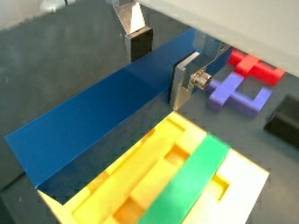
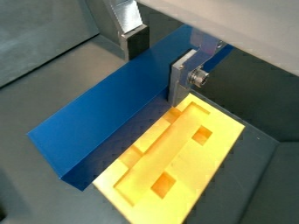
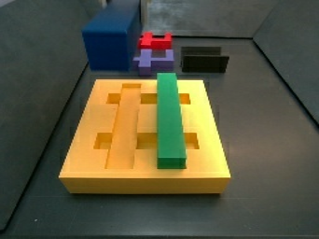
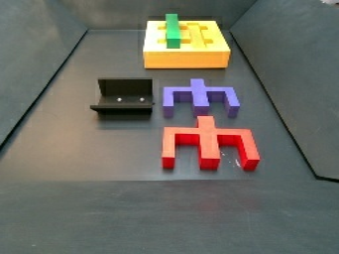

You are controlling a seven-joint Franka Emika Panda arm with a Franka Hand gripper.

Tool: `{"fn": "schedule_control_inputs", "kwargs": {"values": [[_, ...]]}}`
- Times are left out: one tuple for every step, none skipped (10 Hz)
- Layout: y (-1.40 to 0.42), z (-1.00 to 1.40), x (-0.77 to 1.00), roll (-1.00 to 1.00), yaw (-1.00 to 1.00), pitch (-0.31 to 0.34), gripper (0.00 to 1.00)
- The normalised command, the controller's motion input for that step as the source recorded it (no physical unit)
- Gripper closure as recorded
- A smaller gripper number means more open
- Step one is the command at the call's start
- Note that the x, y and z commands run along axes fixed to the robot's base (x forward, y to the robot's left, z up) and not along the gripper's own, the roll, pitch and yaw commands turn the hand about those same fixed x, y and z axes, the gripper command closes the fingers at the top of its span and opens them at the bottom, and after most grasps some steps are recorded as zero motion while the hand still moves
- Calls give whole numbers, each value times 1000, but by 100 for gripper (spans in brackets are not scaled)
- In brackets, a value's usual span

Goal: Pick up the blue object. Move up. Move to above the board. Insert the blue object.
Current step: Insert the blue object.

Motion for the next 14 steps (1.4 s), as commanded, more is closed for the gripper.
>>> {"fn": "schedule_control_inputs", "kwargs": {"values": [[-77,-1000,197,21,54,6,100],[-17,-909,0,131,186,67,100],[-71,-914,-17,167,251,1,100],[-129,-957,0,156,226,0,100],[-206,-954,-37,140,203,0,100],[-140,-814,0,0,191,-84,100],[-129,-780,80,29,203,-13,100],[-97,-854,0,167,54,0,100],[-29,-737,0,171,0,0,100],[-114,-546,-240,144,0,0,100],[-83,-409,-203,113,0,0,100],[-89,-280,-106,60,40,-37,100],[-71,-246,0,0,106,-87,100],[-46,-217,3,1,71,-44,100]]}}
